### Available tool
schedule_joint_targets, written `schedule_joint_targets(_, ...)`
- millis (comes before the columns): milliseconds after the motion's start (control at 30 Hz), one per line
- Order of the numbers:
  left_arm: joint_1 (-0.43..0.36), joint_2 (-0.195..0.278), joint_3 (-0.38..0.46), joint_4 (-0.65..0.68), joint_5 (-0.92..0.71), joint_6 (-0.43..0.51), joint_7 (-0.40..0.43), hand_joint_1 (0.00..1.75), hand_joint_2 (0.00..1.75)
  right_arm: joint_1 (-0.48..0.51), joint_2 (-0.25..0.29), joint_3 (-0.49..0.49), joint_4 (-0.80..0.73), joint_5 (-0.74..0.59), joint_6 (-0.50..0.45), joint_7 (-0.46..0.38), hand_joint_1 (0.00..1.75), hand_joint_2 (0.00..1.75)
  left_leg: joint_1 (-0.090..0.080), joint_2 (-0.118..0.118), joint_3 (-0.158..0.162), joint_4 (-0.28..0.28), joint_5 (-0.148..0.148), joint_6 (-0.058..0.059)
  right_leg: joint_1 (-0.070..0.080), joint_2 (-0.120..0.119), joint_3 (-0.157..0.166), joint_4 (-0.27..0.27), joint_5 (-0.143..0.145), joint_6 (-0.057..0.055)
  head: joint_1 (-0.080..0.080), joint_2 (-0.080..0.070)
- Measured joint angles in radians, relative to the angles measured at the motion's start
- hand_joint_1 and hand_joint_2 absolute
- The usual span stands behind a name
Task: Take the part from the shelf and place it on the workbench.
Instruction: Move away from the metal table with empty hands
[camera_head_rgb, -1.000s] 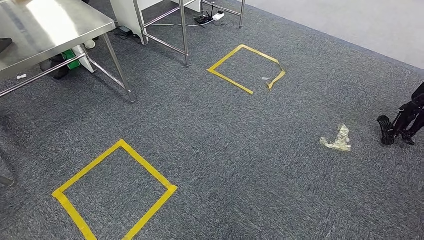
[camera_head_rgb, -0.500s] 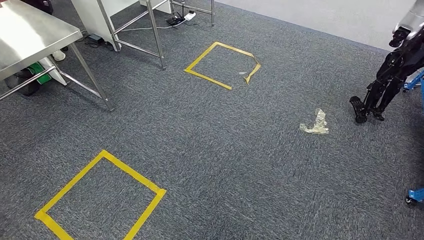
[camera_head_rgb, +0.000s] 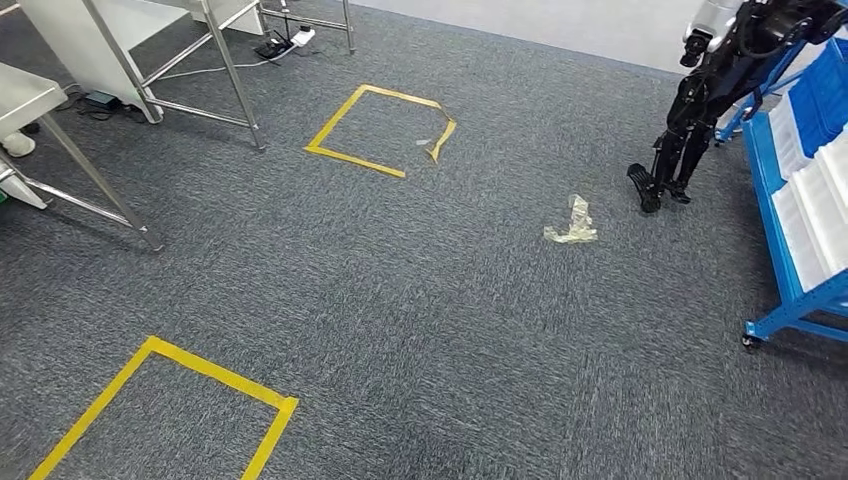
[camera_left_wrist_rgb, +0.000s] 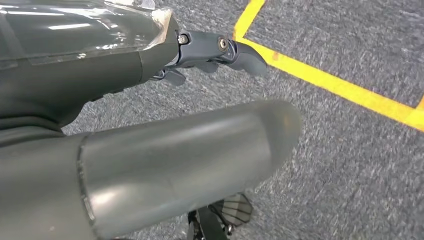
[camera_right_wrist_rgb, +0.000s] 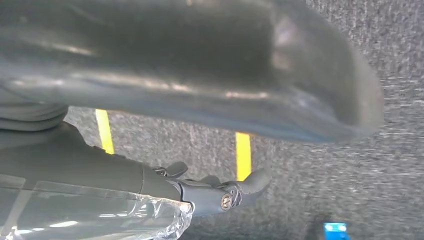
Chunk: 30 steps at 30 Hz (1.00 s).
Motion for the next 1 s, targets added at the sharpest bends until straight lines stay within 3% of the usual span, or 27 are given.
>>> schedule_joint_targets(33,-0.001,0.000,0.000,0.000,0.000,0.000,0.000,0.00,0.00,0.002,0.000,0.000,0.000,0.001,-0.001,0.000,0.00,0.00,-0.001,0.010,0.001,-0.004,0.003,0.009,-0.001,-0.004,-0.004,0.002,0.000,0.005,0.000,0.000)
schedule_joint_targets(100,-0.003,-0.001,0.002,0.000,0.000,-0.001,0.000,0.00,0.00,0.002,0.001,0.000,0.000,0.004,-0.003,0.002,0.00,0.00,0.000,0.030,0.005,-0.013,0.010,0.024,0.001,-0.043,-0.029,0.047,-0.024,0.007,0.004,0.000)
schedule_joint_targets(167,-0.002,-0.001,0.003,0.000,0.000,-0.001,0.000,0.00,0.00,-0.002,0.003,0.000,0.000,0.007,-0.005,0.004,0.00,0.00,-0.003,0.053,0.005,-0.016,0.011,0.033,0.002,-0.088,-0.090,0.171,-0.080,-0.001,0.009,0.000)
schedule_joint_targets(233,-0.001,-0.001,0.004,0.000,0.000,-0.001,0.001,0.00,0.00,-0.002,0.003,0.000,0.000,0.009,-0.005,0.005,0.00,0.00,-0.006,0.078,0.004,-0.016,0.010,0.035,0.000,-0.097,-0.143,0.281,-0.118,0.001,0.011,0.000)
schedule_joint_targets(267,-0.001,-0.001,0.004,0.000,0.000,-0.001,0.001,0.00,0.00,-0.001,0.003,0.000,0.000,0.009,-0.005,0.006,0.00,0.00,-0.007,0.088,0.004,-0.016,0.009,0.035,-0.002,-0.099,-0.144,0.286,-0.116,0.008,0.011,0.000)
schedule_joint_targets(300,-0.002,-0.001,0.004,0.000,0.000,0.000,0.001,0.00,0.00,0.000,0.003,0.000,0.000,0.010,-0.005,0.007,0.00,0.00,-0.007,0.097,0.005,-0.015,0.009,0.034,-0.004,-0.103,-0.122,0.248,-0.098,0.017,0.012,0.000)
schedule_joint_targets(367,-0.002,-0.002,0.005,0.000,0.000,0.000,0.001,0.00,0.00,-0.001,0.003,0.000,0.000,0.014,-0.007,0.007,0.00,0.00,-0.008,0.115,0.009,-0.015,0.006,0.028,-0.006,-0.134,-0.044,0.103,-0.049,0.031,0.013,0.000)
schedule_joint_targets(433,-0.003,-0.003,0.005,0.000,-0.001,-0.001,0.001,0.00,0.00,-0.005,0.003,0.000,0.000,0.019,-0.008,0.009,0.00,0.00,-0.013,0.131,0.015,-0.015,0.000,0.017,0.000,-0.161,0.007,0.010,-0.019,0.024,0.012,0.000)
schedule_joint_targets(467,-0.003,-0.003,0.005,0.000,-0.003,-0.001,0.001,0.00,0.00,-0.005,0.003,0.000,0.000,0.020,-0.009,0.010,0.00,0.00,-0.014,0.139,0.019,-0.016,-0.002,0.011,0.005,-0.163,0.010,0.000,-0.015,0.016,0.012,0.000)
schedule_joint_targets(533,-0.006,-0.005,0.006,0.000,-0.008,-0.002,0.001,0.00,0.00,-0.002,0.002,0.000,0.000,0.022,-0.010,0.012,0.00,0.00,-0.011,0.146,0.025,-0.017,-0.005,-0.002,0.003,-0.145,0.010,-0.003,-0.010,0.000,0.011,0.000)
schedule_joint_targets(600,-0.008,-0.007,0.007,0.000,-0.011,-0.004,0.001,0.00,0.00,0.001,0.001,0.000,0.000,0.021,-0.010,0.013,0.00,0.00,-0.005,0.108,0.012,0.018,-0.035,-0.012,-0.006,-0.128,0.015,-0.009,-0.003,-0.016,0.008,0.000)
schedule_joint_targets(667,-0.006,-0.007,0.011,0.000,-0.014,-0.004,0.001,0.00,0.00,-0.001,0.001,0.000,0.000,0.021,-0.011,0.013,0.00,0.00,-0.003,0.058,-0.039,0.129,-0.100,-0.016,-0.007,-0.110,0.017,-0.010,0.000,-0.028,0.004,0.000)
schedule_joint_targets(733,-0.002,-0.008,0.014,0.000,-0.014,-0.005,0.001,0.00,0.00,0.000,0.001,0.000,0.000,0.021,-0.011,0.013,0.00,0.00,-0.003,0.045,-0.099,0.248,-0.146,-0.016,-0.003,-0.088,0.016,-0.010,0.000,-0.032,0.003,0.000)
schedule_joint_targets(767,-0.001,-0.008,0.016,0.000,-0.014,-0.005,0.001,0.00,0.00,0.001,0.001,0.000,0.000,0.021,-0.011,0.013,0.00,0.00,-0.003,0.044,-0.113,0.267,-0.140,-0.016,-0.002,-0.076,0.017,-0.009,0.000,-0.032,0.003,0.000)
schedule_joint_targets(800,0.000,-0.008,0.018,0.000,-0.014,-0.005,0.001,0.00,0.00,0.002,0.001,0.000,0.000,0.021,-0.011,0.014,0.00,0.00,-0.002,0.043,-0.109,0.248,-0.116,-0.015,-0.002,-0.063,0.018,-0.009,0.000,-0.032,0.003,0.000)
schedule_joint_targets(833,0.000,-0.008,0.019,0.000,-0.015,-0.005,0.001,0.00,0.00,0.002,0.001,0.000,0.000,0.021,-0.011,0.014,0.00,0.00,0.000,0.039,-0.087,0.194,-0.077,-0.014,-0.002,-0.050,0.019,-0.007,0.000,-0.031,0.003,0.000)
schedule_joint_targets(900,-0.001,-0.008,0.022,0.000,-0.017,-0.005,0.001,0.00,0.00,0.002,0.002,0.000,0.000,0.022,-0.011,0.015,0.00,0.00,0.006,0.008,-0.030,0.065,-0.011,-0.013,0.001,-0.027,0.017,-0.001,-0.002,-0.027,0.003,0.000)
schedule_joint_targets(967,-0.002,-0.007,0.023,0.000,-0.019,-0.006,0.001,0.00,0.00,0.002,0.002,0.000,0.000,0.023,-0.011,0.015,0.00,0.00,0.005,-0.013,-0.005,0.006,0.006,-0.007,0.004,-0.009,0.009,0.002,-0.003,-0.016,0.004,0.000)
schedule_joint_targets(1000,-0.002,-0.007,0.024,0.000,-0.019,-0.006,0.001,0.00,0.00,0.003,0.002,0.000,0.000,0.023,-0.011,0.016,0.00,0.00,0.000,-0.009,-0.004,0.002,0.004,-0.001,0.004,-0.001,0.003,0.001,-0.002,-0.009,0.004,0.000)
